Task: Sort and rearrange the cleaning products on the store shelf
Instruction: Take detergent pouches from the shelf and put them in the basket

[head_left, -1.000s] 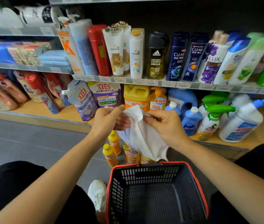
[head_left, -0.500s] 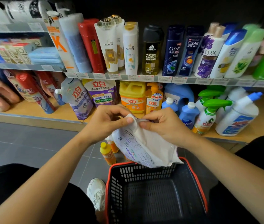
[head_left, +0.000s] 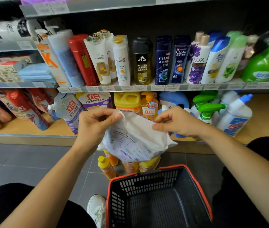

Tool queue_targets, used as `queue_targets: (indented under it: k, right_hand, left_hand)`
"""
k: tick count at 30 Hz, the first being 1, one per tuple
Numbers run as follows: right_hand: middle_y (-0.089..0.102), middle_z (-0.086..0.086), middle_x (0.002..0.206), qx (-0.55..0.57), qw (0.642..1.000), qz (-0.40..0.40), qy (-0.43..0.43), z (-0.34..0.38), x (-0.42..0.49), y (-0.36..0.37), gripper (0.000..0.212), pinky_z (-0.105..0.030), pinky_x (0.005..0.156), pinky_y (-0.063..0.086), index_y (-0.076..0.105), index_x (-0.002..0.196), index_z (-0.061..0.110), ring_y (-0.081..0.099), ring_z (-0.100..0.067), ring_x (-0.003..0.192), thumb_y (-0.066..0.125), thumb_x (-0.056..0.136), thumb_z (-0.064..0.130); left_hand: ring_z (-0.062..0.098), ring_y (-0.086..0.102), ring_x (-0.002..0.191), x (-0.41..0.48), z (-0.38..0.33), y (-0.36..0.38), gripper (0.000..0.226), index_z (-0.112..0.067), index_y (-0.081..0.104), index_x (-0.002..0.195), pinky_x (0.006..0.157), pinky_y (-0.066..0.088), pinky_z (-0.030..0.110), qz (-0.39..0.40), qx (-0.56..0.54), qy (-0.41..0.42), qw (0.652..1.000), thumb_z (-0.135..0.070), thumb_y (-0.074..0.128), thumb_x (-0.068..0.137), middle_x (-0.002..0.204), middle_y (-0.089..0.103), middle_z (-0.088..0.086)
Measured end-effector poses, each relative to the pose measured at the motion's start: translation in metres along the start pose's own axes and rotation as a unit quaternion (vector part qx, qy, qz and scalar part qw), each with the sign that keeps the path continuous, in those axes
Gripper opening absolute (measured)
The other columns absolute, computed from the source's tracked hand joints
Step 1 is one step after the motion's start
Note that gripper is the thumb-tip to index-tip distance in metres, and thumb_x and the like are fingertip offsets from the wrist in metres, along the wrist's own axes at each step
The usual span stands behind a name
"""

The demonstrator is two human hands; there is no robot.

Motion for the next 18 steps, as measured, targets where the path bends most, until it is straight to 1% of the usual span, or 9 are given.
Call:
queue_targets:
  k: [2, 4, 6, 8, 9, 11, 13, 16, 18]
  right_hand:
    - [0.075, 0.003, 0.073, 0.001, 0.999, 0.011, 0.032, -0.01, -0.003, -0.008, 0.008, -0.026, 0.06, 0.057, 0.076, 0.087, 0.026, 0.068, -0.006, 0.062, 0.08, 0.081, 0.026]
    - [0.076, 0.0, 0.08, -0.006, 1.0, -0.01, 0.027, -0.01, -0.004, -0.015, 0.017, -0.028, 0.065, 0.057, 0.075, 0.097, 0.023, 0.07, -0.012, 0.066, 0.08, 0.083, 0.014]
    - [0.075, -0.002, 0.099, -0.011, 0.999, -0.049, -0.014, -0.002, -0.006, -0.018, 0.032, -0.029, 0.074, 0.057, 0.073, 0.107, 0.024, 0.071, -0.015, 0.081, 0.077, 0.084, 0.002]
    - [0.071, 0.0, 0.117, -0.045, 0.996, -0.057, -0.06, 0.009, -0.009, -0.011, 0.038, -0.024, 0.086, 0.055, 0.072, 0.111, 0.025, 0.066, -0.011, 0.105, 0.072, 0.086, -0.003]
    - [0.068, 0.002, 0.123, -0.071, 0.993, -0.049, -0.08, 0.014, -0.011, -0.004, 0.038, -0.021, 0.092, 0.051, 0.072, 0.113, 0.024, 0.061, -0.007, 0.114, 0.071, 0.086, -0.002]
    - [0.065, 0.005, 0.127, -0.118, 0.987, -0.045, -0.1, 0.017, -0.012, 0.011, 0.04, -0.019, 0.101, 0.044, 0.07, 0.121, 0.021, 0.055, -0.002, 0.119, 0.075, 0.085, 0.005]
    - [0.063, 0.009, 0.126, -0.138, 0.984, -0.064, -0.092, 0.014, -0.012, 0.02, 0.048, -0.025, 0.106, 0.043, 0.066, 0.129, 0.02, 0.055, -0.003, 0.119, 0.077, 0.083, 0.01]
    - [0.066, 0.007, 0.126, -0.143, 0.981, -0.089, -0.096, 0.011, -0.01, 0.023, 0.055, -0.036, 0.105, 0.046, 0.061, 0.134, 0.02, 0.058, -0.01, 0.12, 0.078, 0.083, 0.011]
    - [0.069, 0.004, 0.12, -0.168, 0.972, -0.117, -0.111, 0.009, -0.009, 0.02, 0.048, -0.041, 0.098, 0.051, 0.067, 0.128, 0.019, 0.062, -0.014, 0.112, 0.079, 0.082, 0.011]
  left_hand:
    - [0.012, 0.072, 0.08, 0.002, -0.001, -0.003, 0.007, -0.024, 0.082, 0.083, 0.078, 0.059, 0.027, -0.032, -0.004, 0.0, 0.999, -0.02, 0.079, 0.078, 0.083, 0.079, -0.002]
    - [0.01, 0.072, 0.08, 0.003, 0.001, -0.006, 0.007, -0.019, 0.08, 0.087, 0.079, 0.057, 0.024, -0.055, 0.007, -0.003, 0.998, -0.017, 0.079, 0.081, 0.083, 0.079, -0.003]
    - [0.009, 0.072, 0.082, 0.004, 0.002, -0.009, 0.007, -0.015, 0.079, 0.09, 0.08, 0.057, 0.023, -0.075, 0.02, -0.003, 0.997, -0.014, 0.079, 0.084, 0.084, 0.079, -0.005]
    - [0.004, 0.072, 0.081, 0.005, 0.003, -0.011, 0.006, -0.016, 0.079, 0.09, 0.077, 0.055, 0.018, -0.095, 0.025, 0.002, 0.995, -0.013, 0.078, 0.085, 0.083, 0.079, -0.009]
    - [0.001, 0.071, 0.079, 0.005, 0.003, -0.011, 0.006, -0.019, 0.079, 0.089, 0.075, 0.054, 0.015, -0.104, 0.023, 0.004, 0.994, -0.014, 0.078, 0.085, 0.082, 0.078, -0.011]
    - [-0.001, 0.071, 0.078, 0.005, 0.004, -0.013, 0.01, -0.026, 0.08, 0.086, 0.073, 0.053, 0.013, -0.121, 0.015, 0.003, 0.993, -0.017, 0.079, 0.085, 0.082, 0.078, -0.011]
    - [0.001, 0.072, 0.08, 0.004, 0.007, -0.014, 0.009, -0.03, 0.082, 0.083, 0.075, 0.054, 0.014, -0.128, 0.006, 0.001, 0.992, -0.021, 0.08, 0.083, 0.084, 0.079, -0.009]
    - [0.002, 0.072, 0.082, 0.003, 0.008, -0.013, 0.009, -0.033, 0.082, 0.084, 0.076, 0.054, 0.014, -0.121, 0.01, 0.002, 0.993, -0.024, 0.081, 0.082, 0.086, 0.079, -0.009]
    - [0.002, 0.073, 0.083, 0.001, 0.009, -0.01, 0.009, -0.032, 0.082, 0.085, 0.076, 0.054, 0.014, -0.115, 0.01, 0.003, 0.993, -0.024, 0.08, 0.082, 0.086, 0.079, -0.009]
Point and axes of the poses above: each hand's wrist, its own x-axis towards the middle knuckle, its own y-axis out of the palm, z = x × y, the point moved 6 cm from there along x, towards the middle knuckle
